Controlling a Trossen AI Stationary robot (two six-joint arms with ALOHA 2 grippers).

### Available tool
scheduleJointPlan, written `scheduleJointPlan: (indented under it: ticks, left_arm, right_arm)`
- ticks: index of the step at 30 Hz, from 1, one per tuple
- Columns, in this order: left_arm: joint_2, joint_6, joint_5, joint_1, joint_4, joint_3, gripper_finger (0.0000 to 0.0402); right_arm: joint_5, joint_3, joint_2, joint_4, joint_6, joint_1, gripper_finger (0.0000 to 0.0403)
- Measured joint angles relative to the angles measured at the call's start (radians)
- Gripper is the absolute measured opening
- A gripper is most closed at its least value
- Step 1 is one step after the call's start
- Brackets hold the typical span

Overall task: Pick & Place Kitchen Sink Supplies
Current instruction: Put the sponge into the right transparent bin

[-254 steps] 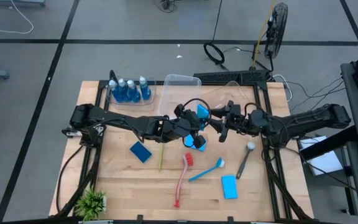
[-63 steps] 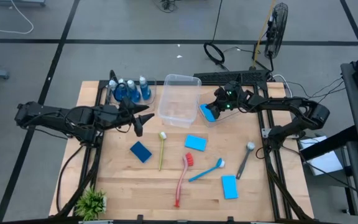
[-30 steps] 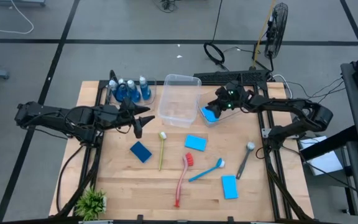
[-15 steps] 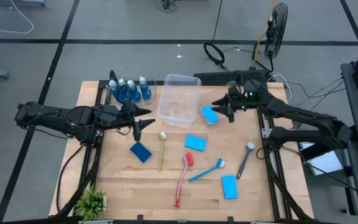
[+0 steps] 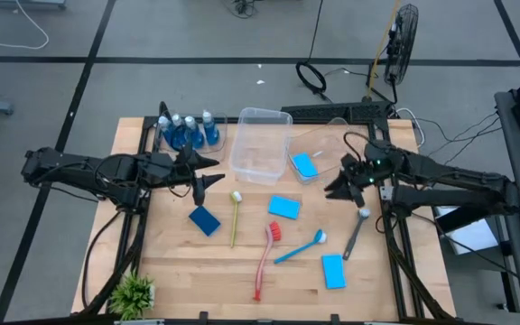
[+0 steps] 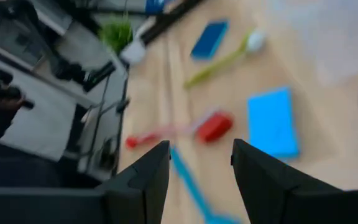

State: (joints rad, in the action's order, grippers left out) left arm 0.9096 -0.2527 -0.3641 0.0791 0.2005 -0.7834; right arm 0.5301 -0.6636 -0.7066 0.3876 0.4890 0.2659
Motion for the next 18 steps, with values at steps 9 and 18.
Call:
scheduleJointPlan:
  ticks: [9, 18]
  left_arm:
    - [0.0, -0.003, 0.0, 0.0, 0.007, 0.0, 0.0216]
    - [0.0, -0.004, 0.0, 0.0, 0.006, 0.0, 0.0216]
  right_arm:
    - [0.085, 0.0, 0.024, 0.184, 0.191, -0.151, 0.016]
    - [0.101, 0.0, 0.024, 0.201, 0.281, -0.201, 0.016]
